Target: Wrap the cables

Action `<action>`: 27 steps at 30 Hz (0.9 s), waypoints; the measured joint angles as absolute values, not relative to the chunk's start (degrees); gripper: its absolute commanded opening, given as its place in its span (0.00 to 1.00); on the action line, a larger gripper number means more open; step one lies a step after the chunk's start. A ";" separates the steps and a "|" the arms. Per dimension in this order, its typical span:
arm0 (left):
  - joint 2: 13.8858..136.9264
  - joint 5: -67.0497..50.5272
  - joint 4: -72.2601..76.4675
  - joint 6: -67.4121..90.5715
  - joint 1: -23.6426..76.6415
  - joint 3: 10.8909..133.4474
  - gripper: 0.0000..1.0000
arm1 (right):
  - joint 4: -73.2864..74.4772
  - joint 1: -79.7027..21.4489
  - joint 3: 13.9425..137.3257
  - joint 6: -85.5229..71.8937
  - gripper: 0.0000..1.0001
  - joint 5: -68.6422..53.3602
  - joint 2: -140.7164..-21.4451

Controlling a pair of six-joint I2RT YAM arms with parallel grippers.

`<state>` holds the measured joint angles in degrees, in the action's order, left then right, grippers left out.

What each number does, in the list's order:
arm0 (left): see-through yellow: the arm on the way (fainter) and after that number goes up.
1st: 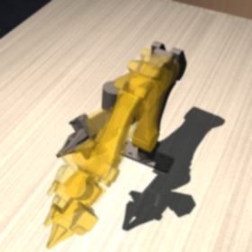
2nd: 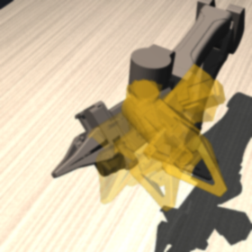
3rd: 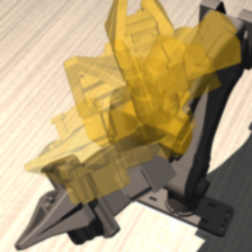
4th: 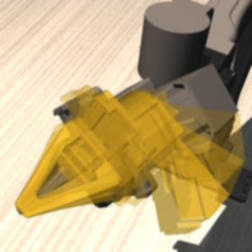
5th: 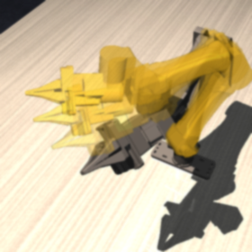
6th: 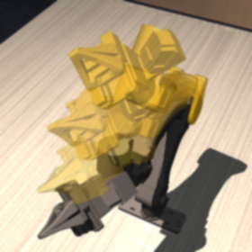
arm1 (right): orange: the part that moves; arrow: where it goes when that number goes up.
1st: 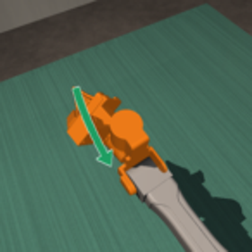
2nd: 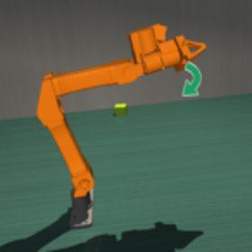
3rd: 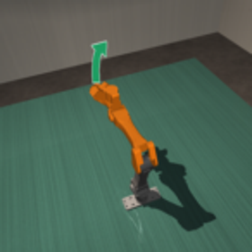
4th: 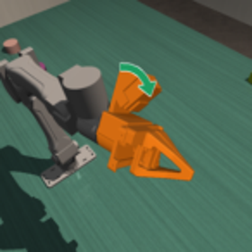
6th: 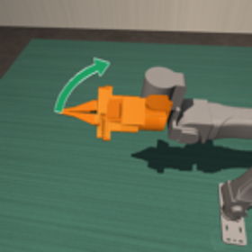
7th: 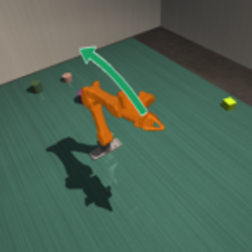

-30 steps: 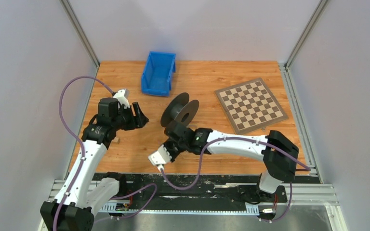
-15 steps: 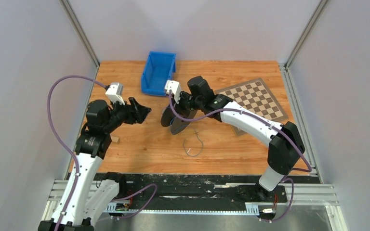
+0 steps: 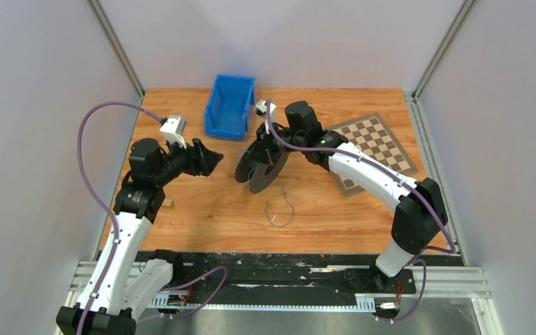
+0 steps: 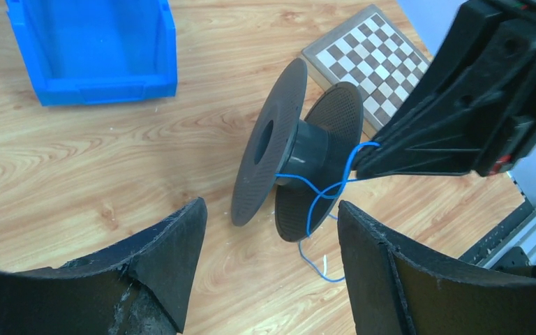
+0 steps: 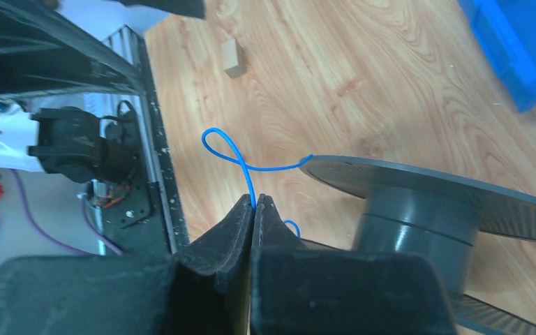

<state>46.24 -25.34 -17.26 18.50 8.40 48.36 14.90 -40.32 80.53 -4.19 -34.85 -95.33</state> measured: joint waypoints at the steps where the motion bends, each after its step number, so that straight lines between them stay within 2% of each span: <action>1: 46.61 -25.50 -17.23 18.44 8.40 48.36 0.76 | 14.70 -40.34 80.53 -5.13 0.00 -35.22 -94.89; 13: 49.91 -28.82 -16.80 17.63 8.40 48.36 0.74 | 12.93 -38.26 80.49 -19.35 0.00 -35.70 -89.73; 17: 49.12 -30.98 -12.47 16.82 9.43 46.39 0.76 | 12.99 -37.36 79.53 -22.44 0.00 -35.44 -88.64; 21: 46.96 -31.51 -7.75 13.02 14.44 41.45 0.79 | 13.43 -36.07 78.72 -24.14 0.00 -35.20 -88.73; 27: 47.59 -27.83 -4.80 6.59 23.40 40.58 0.78 | 13.89 -34.41 78.06 -25.71 0.00 -34.92 -90.17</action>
